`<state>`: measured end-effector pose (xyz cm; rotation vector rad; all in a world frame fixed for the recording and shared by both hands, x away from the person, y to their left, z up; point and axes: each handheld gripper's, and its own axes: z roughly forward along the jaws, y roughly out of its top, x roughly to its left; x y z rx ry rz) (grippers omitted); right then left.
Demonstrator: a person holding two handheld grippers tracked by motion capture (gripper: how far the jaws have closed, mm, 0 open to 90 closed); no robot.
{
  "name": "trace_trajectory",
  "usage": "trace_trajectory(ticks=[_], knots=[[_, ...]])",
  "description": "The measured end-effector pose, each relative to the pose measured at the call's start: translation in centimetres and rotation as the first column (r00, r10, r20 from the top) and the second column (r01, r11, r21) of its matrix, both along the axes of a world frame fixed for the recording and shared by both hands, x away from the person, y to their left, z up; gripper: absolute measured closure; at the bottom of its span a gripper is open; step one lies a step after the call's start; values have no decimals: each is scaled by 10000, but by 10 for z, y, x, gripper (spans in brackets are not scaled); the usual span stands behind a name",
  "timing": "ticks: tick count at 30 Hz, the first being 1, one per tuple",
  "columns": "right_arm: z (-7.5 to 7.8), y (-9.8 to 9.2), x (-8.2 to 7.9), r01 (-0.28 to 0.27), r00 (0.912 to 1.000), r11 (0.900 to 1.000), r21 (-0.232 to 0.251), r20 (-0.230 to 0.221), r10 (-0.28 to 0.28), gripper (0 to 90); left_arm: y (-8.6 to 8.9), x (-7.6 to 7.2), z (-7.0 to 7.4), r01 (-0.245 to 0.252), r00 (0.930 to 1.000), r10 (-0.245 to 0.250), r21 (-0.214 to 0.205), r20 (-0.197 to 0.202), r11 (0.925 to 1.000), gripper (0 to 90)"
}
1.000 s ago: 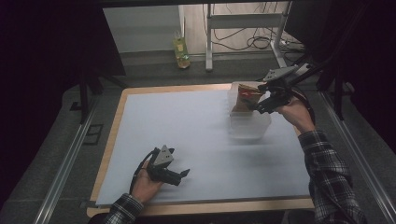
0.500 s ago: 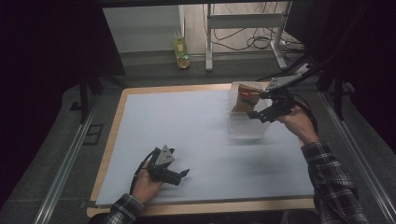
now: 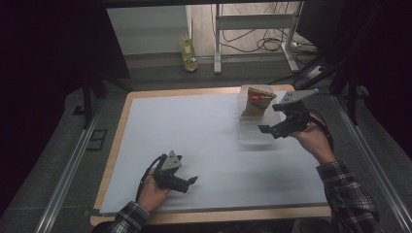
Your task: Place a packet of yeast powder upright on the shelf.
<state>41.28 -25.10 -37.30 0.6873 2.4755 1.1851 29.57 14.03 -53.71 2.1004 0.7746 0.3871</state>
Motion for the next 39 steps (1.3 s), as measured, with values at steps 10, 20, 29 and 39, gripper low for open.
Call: trace_trajectory(ticks=[10, 20, 29, 39], knots=[[-1, -7, -17, 2, 10000, 9999, 116, -96, -1, 2, -1, 0, 0, 94, 10000, -95, -80, -27, 9999, 33], [-1, -5, -34, -143, 9998, 9999, 2, -168, 143, 1, -2, -1, 0, 110, 9999, -110, -48, 5, 9999, 32], [-8, -2, -49, -234, 9995, 9997, 14, -228, 234, 4, -2, -1, 0, 180, 9998, -180, 22, 66, 9998, 32], [-20, -1, -62, -369, 9987, 9993, 82, -343, 372, 4, -1, -2, 1, 170, 9998, -170, -12, 104, 9999, 32]])
